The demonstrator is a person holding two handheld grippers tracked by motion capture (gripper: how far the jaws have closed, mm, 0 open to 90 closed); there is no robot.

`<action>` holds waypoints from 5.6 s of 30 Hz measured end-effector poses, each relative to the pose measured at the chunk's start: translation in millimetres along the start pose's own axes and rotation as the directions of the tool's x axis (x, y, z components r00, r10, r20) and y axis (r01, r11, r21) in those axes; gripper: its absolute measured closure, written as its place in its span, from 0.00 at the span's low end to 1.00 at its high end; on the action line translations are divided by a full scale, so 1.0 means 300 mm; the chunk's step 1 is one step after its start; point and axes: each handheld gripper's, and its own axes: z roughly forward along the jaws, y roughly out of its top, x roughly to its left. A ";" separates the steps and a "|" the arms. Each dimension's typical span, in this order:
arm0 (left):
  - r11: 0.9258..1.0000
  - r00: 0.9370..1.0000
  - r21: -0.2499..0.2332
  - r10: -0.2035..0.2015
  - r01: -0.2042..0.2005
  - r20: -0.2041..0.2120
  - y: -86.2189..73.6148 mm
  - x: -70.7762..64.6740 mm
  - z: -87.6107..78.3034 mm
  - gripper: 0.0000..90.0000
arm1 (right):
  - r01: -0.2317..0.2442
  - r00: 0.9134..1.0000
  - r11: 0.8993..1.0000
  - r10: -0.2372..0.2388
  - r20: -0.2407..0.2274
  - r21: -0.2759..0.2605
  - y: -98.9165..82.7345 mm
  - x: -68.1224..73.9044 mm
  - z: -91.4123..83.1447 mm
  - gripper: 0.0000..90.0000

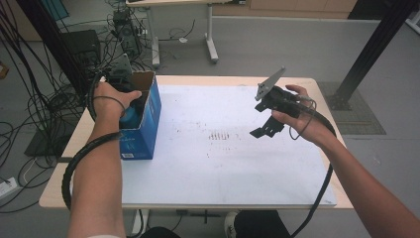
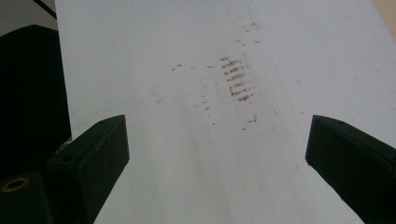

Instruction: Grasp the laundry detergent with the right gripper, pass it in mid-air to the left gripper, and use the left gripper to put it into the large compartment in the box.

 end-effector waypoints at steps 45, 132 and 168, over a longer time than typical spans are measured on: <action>1.000 1.000 0.025 0.003 -0.003 -0.004 0.005 -0.013 0.037 0.40 | -0.018 1.000 1.000 0.018 0.022 -0.007 -0.033 -0.018 -0.038 0.07; 1.000 1.000 0.030 0.003 -0.003 -0.002 0.000 -0.016 0.039 0.39 | -0.014 0.999 1.000 0.014 0.033 -0.011 -0.034 -0.021 -0.058 0.07; 0.993 0.998 -0.094 0.065 -0.067 -0.020 -0.077 -0.055 -0.220 0.21 | -0.040 0.998 0.999 0.040 0.049 -0.007 -0.038 -0.036 -0.091 0.07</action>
